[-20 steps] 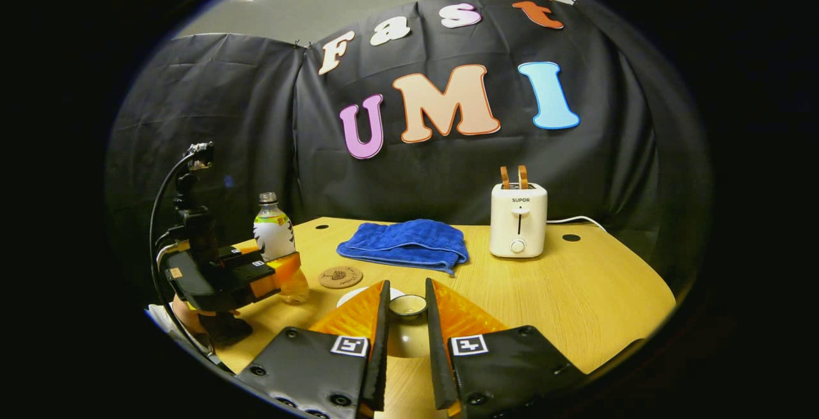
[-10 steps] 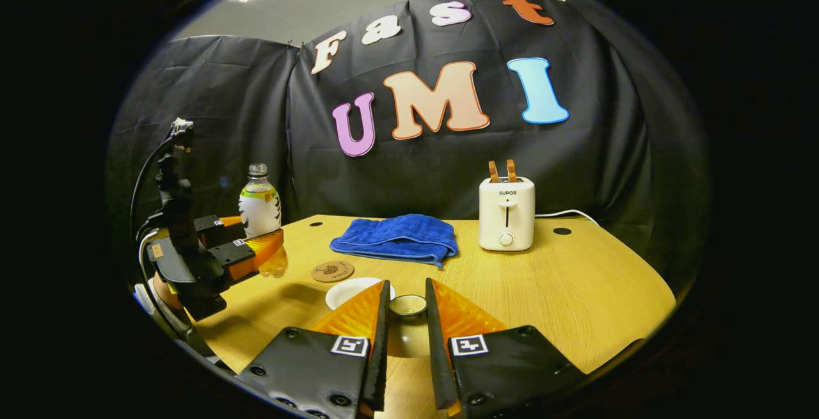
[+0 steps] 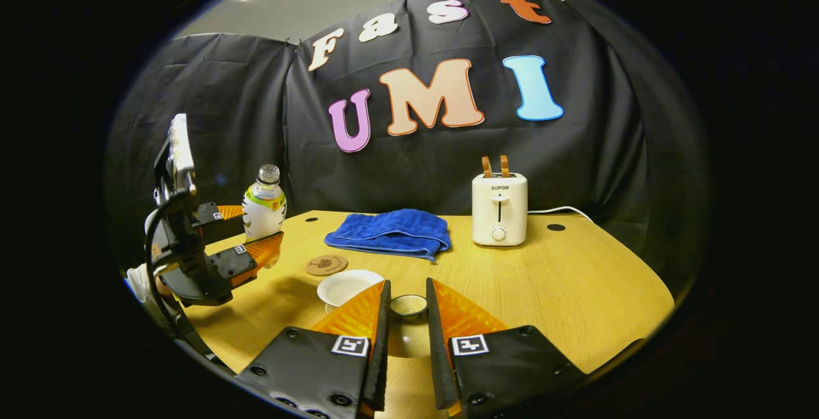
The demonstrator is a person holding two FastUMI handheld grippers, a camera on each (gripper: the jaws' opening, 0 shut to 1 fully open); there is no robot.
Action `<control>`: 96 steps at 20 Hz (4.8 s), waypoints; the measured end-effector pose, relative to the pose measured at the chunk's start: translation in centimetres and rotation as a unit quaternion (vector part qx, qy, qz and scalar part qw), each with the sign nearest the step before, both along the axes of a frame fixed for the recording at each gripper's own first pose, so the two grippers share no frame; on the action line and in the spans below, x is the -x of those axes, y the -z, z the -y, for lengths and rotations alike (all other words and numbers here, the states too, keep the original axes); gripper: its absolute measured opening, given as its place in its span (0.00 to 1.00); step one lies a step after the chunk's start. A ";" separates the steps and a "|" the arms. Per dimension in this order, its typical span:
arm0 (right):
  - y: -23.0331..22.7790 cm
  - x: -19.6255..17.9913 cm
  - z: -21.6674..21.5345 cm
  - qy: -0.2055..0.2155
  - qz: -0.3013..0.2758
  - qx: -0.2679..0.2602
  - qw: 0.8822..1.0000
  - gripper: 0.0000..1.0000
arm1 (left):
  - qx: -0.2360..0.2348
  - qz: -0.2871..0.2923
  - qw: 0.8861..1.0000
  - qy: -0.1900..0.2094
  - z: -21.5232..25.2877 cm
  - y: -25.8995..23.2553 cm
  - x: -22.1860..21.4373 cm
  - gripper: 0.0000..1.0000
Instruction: Open the teacup lid with one hand, grasp the water bottle and pour water into the teacup with the other hand; after pouring, place the water bottle on the coaster and then close the teacup lid.
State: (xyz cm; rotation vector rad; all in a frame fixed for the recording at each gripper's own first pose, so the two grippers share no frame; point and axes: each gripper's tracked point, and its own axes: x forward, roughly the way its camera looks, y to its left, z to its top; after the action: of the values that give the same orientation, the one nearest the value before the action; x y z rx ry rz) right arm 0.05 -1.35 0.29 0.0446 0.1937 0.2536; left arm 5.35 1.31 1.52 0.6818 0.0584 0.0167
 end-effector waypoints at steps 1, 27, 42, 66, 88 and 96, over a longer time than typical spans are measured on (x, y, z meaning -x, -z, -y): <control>0.1 0.1 0.1 0.001 -0.001 -0.001 1.000 0.34 | -0.013 -0.005 1.000 0.003 0.2 0.3 0.0 0.61; 3.0 1.0 1.2 -0.002 -0.021 0.017 1.000 0.33 | -0.399 -0.092 0.910 0.056 1.4 5.0 -0.5 0.61; 4.4 1.2 0.4 -0.015 -0.032 0.008 0.999 0.33 | -0.527 -0.120 0.839 0.065 1.0 3.8 -1.0 0.61; 4.1 1.5 0.0 -0.026 -0.019 -0.003 0.999 0.31 | -0.652 -0.128 0.744 0.078 2.1 1.0 -2.0 0.63; 3.8 1.5 0.1 -0.026 -0.014 -0.009 1.000 0.33 | -0.705 -0.119 0.694 0.086 3.2 -0.2 -1.9 0.63; 3.9 1.5 0.1 -0.025 -0.013 -0.007 1.000 0.33 | -0.671 -0.134 0.723 0.096 2.6 0.7 -2.0 0.62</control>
State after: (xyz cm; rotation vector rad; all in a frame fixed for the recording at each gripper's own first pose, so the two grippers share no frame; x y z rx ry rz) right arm -1.49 -1.45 -3.60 0.0581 0.2197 0.3039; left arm 7.34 -1.30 0.78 2.1656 0.2688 -0.2714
